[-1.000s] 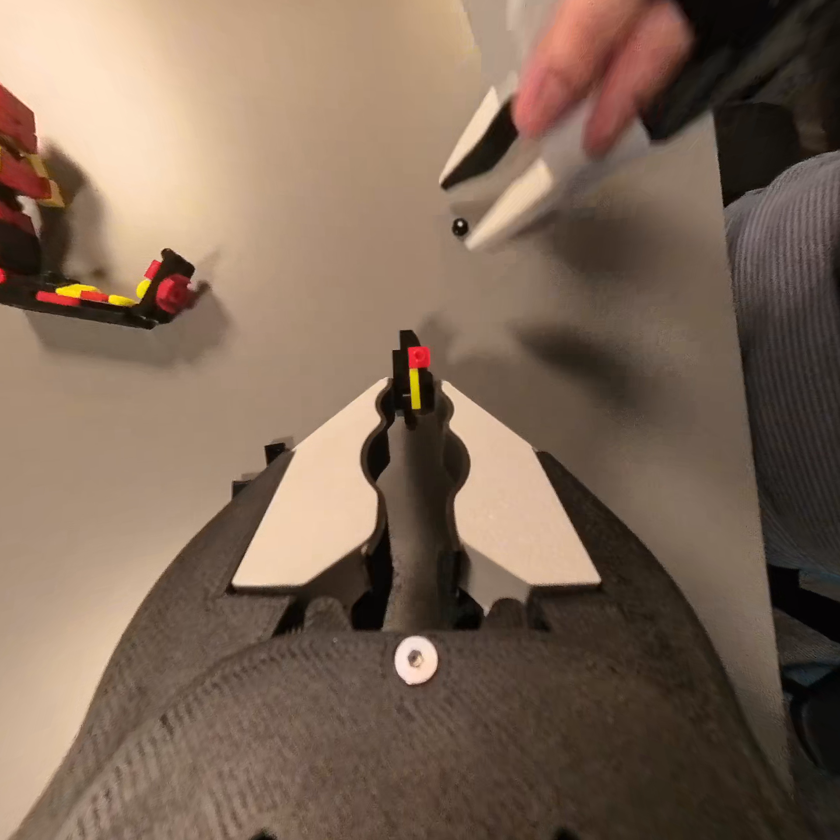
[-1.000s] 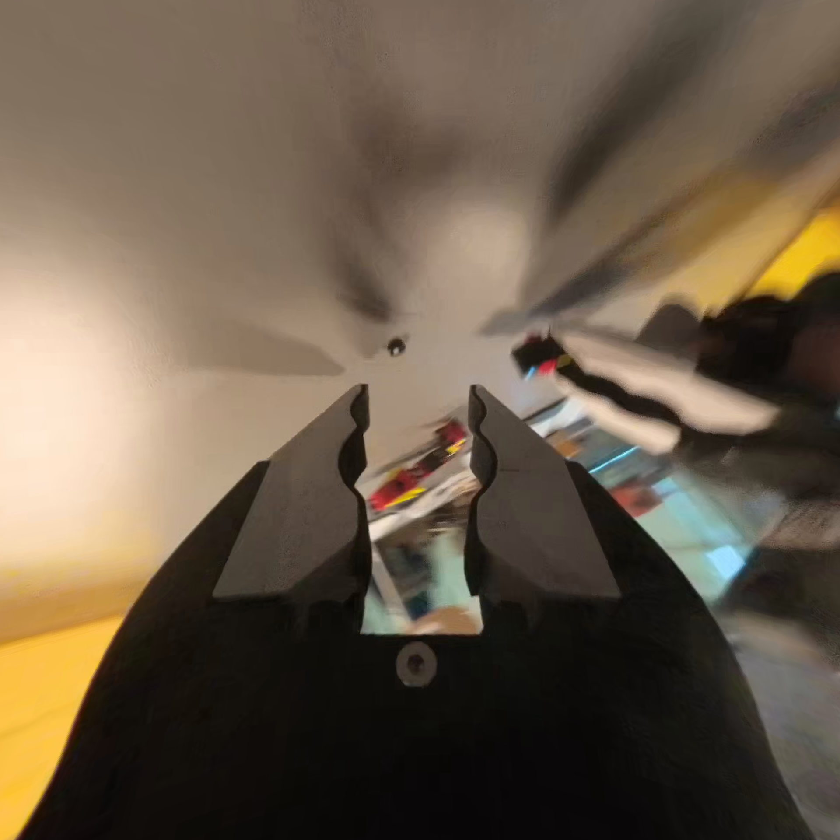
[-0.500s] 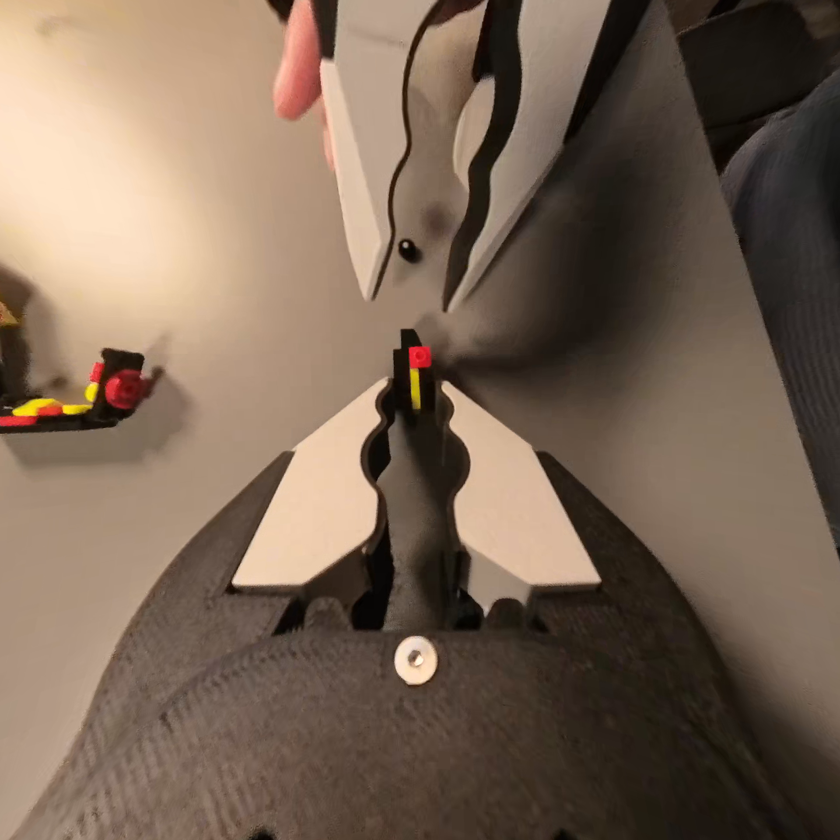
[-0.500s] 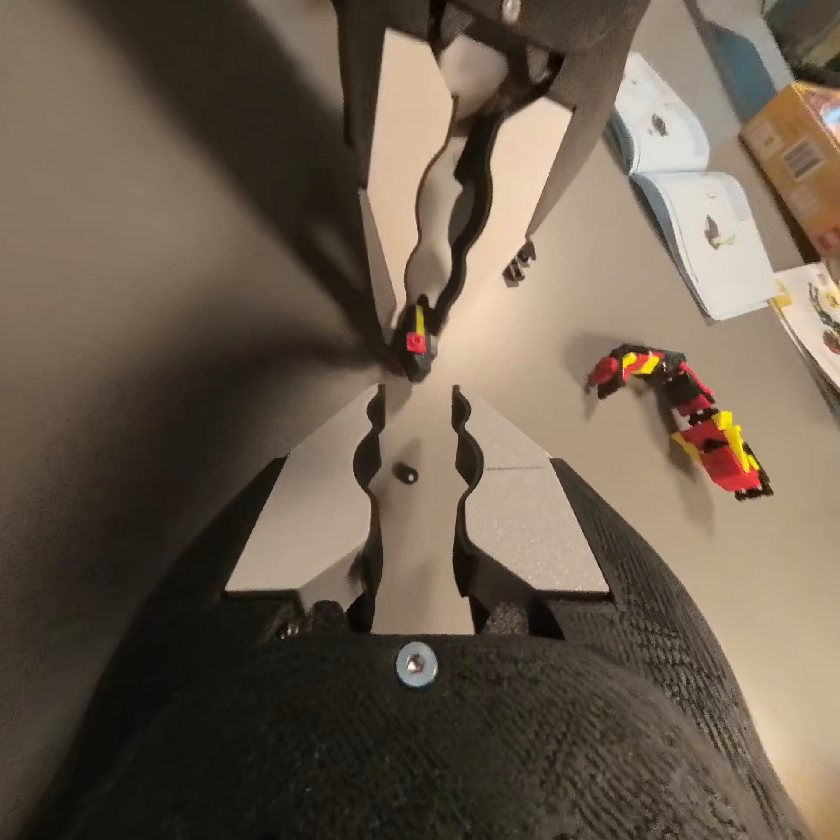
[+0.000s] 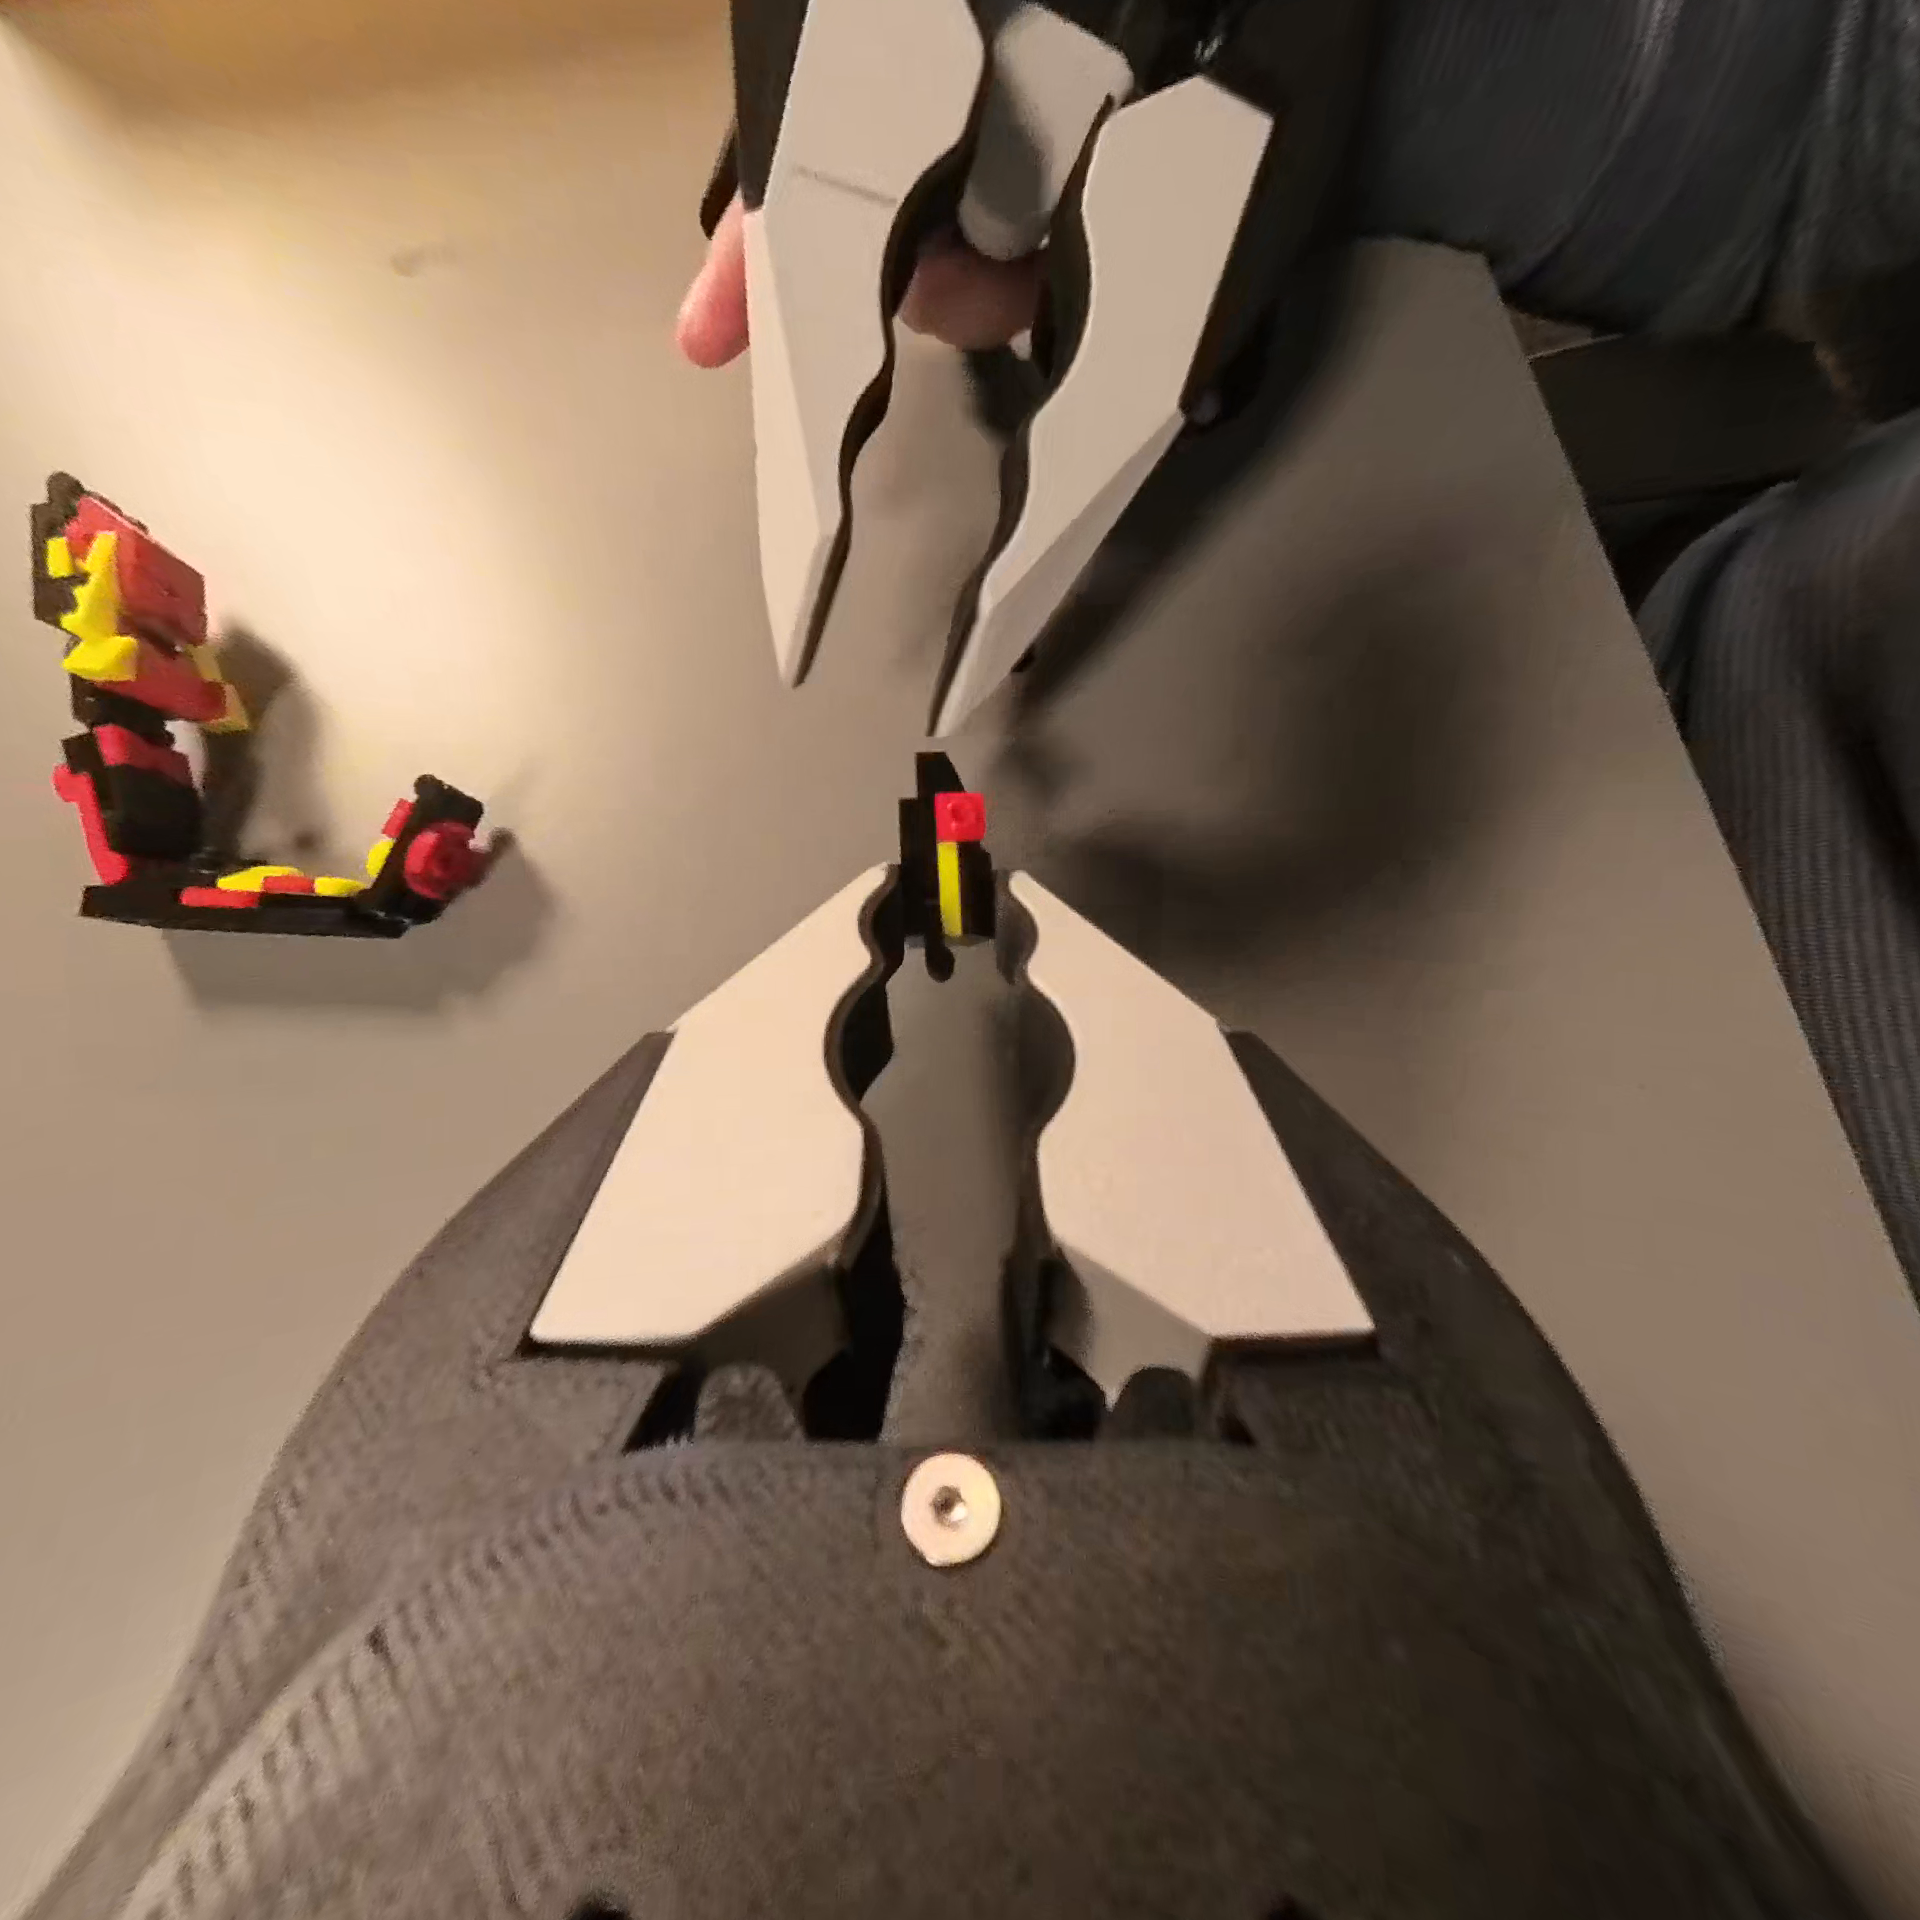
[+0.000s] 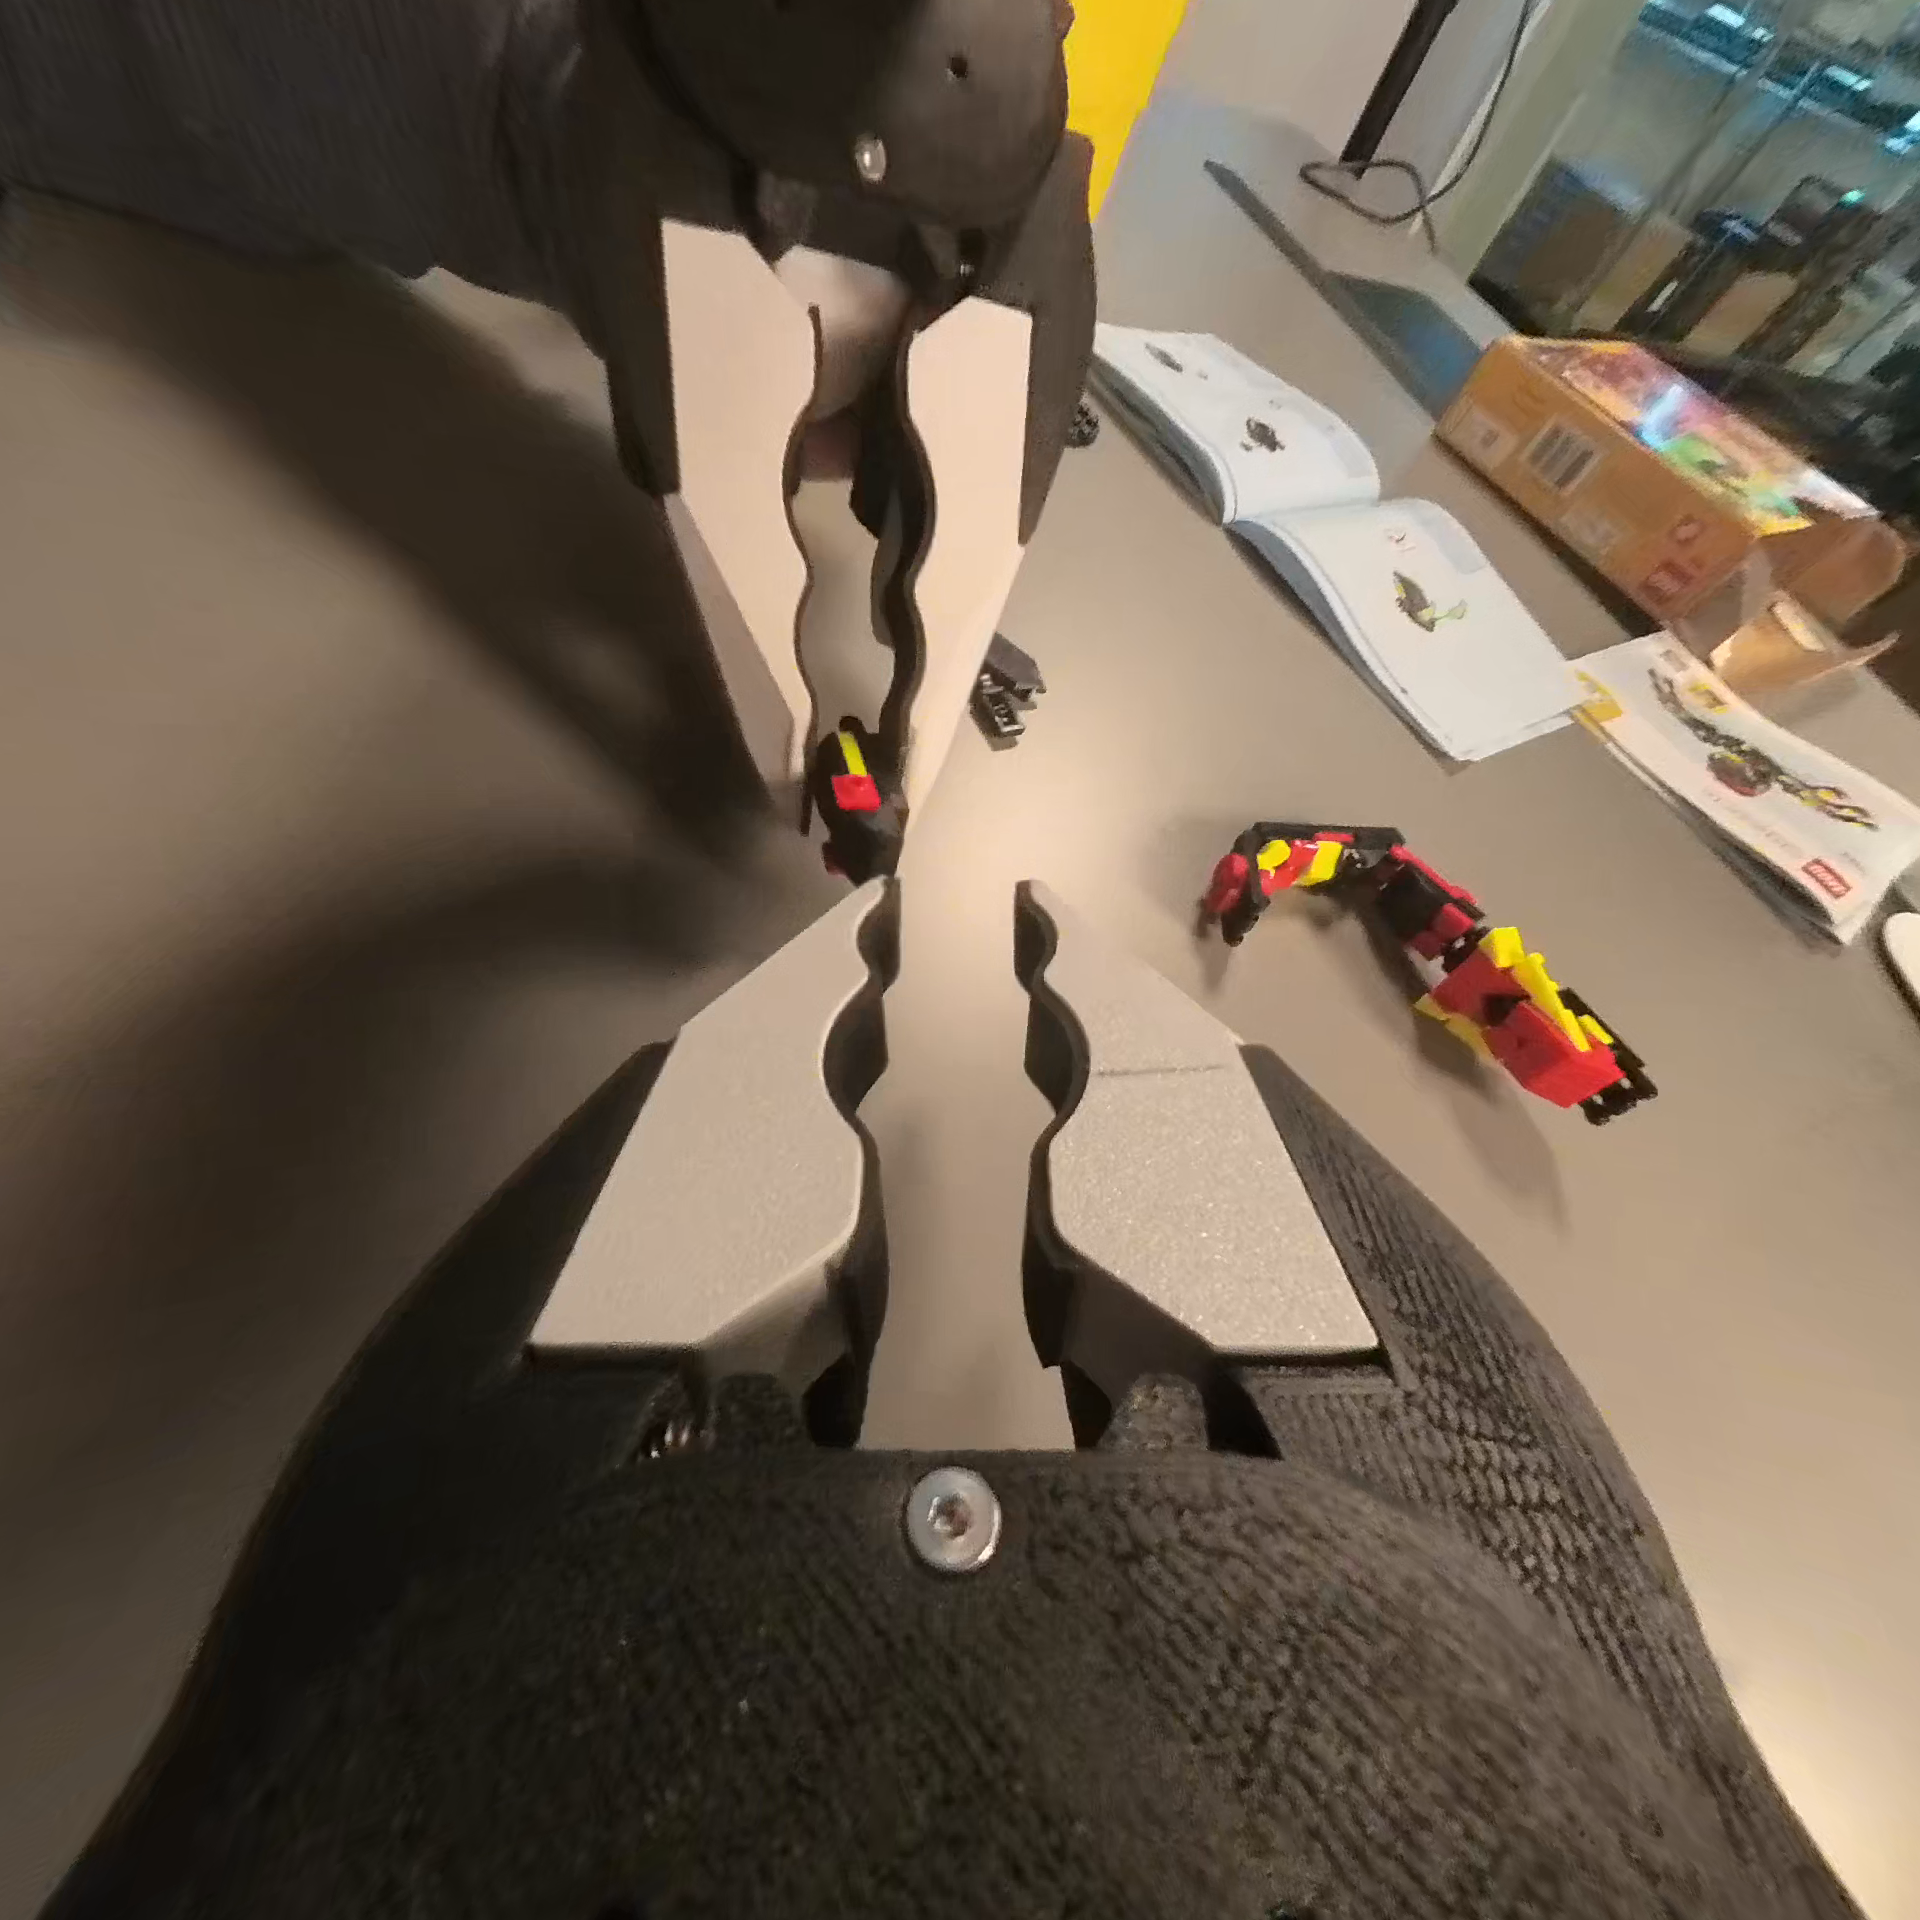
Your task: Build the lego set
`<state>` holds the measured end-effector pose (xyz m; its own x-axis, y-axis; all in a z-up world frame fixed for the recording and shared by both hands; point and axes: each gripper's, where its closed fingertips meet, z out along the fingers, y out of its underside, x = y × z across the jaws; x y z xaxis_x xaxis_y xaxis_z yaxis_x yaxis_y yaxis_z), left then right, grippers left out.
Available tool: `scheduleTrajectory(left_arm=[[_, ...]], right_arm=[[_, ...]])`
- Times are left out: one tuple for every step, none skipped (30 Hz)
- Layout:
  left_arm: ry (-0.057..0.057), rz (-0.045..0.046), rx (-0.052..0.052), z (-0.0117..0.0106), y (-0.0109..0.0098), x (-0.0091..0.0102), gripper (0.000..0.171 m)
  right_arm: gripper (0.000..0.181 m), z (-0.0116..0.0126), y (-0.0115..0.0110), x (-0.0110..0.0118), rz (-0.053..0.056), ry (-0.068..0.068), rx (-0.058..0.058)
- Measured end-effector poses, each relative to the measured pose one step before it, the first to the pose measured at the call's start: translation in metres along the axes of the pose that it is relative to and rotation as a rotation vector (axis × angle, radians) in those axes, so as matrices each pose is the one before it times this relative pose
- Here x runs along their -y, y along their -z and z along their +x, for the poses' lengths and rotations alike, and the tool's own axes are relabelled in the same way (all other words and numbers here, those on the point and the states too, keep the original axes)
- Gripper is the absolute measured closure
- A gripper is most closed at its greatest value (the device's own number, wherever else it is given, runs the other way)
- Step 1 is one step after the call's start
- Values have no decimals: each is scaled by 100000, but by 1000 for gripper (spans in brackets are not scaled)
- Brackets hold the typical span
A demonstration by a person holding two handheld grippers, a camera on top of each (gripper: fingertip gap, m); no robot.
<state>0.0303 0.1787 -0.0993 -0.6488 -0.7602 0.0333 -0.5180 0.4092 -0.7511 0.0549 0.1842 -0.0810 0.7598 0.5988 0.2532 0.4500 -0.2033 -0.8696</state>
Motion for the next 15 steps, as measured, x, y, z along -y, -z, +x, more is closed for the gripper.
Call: scheduleTrajectory(left_arm=[[297, 129, 5, 37, -84, 16, 156], [596, 304, -292, 63, -75, 38, 156], [535, 666, -112, 26, -82, 99, 156], [223, 116, -244, 53, -70, 30, 156], [-235, -649, -330, 71, -73, -71, 156], [-780, -731, 502, -7, -52, -85, 156], [-1189, -681, 826, -32, -24, -79, 156], [-1211, -543, 759, -32, -27, -61, 156], [-1050, -264, 648, -27, -4, -4, 156], [-777, 361, 530, -23, 6, 63, 156], [-327, 741, 84, 12, 18, 123, 156], [50, 921, -276, 53, 2, 138, 156], [41, 675, -666, 109, -22, 100, 156], [-307, 120, -683, 125, -41, 6, 156], [-924, -1023, -636, 143, -67, -142, 156]], right_arm=[[164, 56, 12, 131, 772, 527, -899], [167, -7, 21, 113, 506, 306, -335], [171, -69, 11, 18, -204, 168, 323], [178, -177, 18, -60, -831, -40, 1203], [180, -178, 14, 0, -488, -294, 1133], [180, -18, 26, 108, 269, -321, -31], [176, 53, 24, 179, 741, -115, -640], [170, 22, 20, 230, 1092, 33, -629], [168, -164, 26, 244, 1106, 0, 613], [167, -329, -6, 150, 662, -612, 1918], [165, -332, -73, 10, -227, -1500, 2331], [165, -336, -118, -134, -1049, -1884, 2579], [166, -392, -142, -188, -1256, -1679, 2942], [168, -328, -142, -163, -865, -983, 2311], [171, -136, -89, -103, -512, 148, 736]])
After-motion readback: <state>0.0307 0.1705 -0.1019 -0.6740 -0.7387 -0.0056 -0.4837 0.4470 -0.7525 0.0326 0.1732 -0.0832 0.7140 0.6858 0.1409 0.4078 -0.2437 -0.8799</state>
